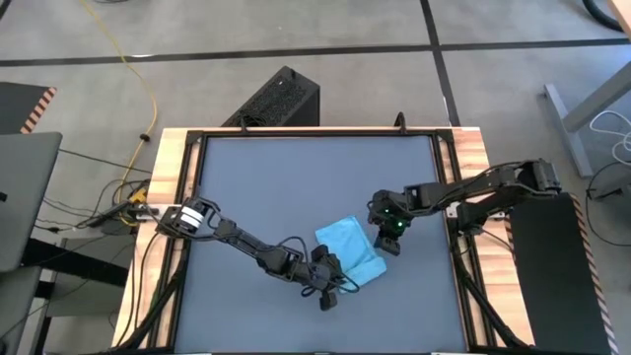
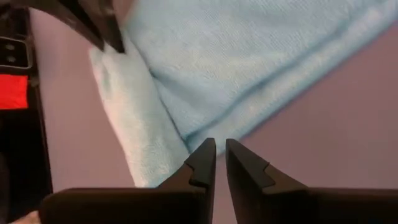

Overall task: Roll towel into tight, uniform cylinder
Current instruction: Roll the blue microfiber cloth

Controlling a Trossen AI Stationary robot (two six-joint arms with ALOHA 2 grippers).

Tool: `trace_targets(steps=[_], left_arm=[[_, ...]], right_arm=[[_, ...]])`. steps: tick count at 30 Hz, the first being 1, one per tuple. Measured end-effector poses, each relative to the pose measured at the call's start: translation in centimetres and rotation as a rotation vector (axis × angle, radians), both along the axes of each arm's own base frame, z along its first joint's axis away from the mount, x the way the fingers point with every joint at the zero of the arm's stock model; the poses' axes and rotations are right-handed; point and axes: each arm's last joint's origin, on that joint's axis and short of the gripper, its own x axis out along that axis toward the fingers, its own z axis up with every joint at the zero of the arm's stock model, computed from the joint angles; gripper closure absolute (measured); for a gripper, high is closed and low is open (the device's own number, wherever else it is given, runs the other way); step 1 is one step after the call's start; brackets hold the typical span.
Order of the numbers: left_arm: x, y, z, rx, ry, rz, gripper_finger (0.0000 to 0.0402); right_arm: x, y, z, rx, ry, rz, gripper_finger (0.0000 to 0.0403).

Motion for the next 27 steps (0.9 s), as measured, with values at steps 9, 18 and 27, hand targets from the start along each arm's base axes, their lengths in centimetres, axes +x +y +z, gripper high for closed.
trace_targets(steps=[9,18,27], left_arm=[[-0.3,-0.7,0.0,-0.035,0.001,0.024,0.0401],[-0.2,-0.9,0.1,-0.05,-0.022,0.044,0.0401],[-0.2,-0.9,0.2,-0.064,-0.028,0.055,0.0401]], right_arm=[[-2.4,5.6,3.8,-0.25,-0.323,0.337,0.0334],[-3.4,9.6,1.7,-0.456,-0.4,0.636,0.0306],[-3.4,11.7,0.5,-0.661,-0.44,0.703,0.0221]])
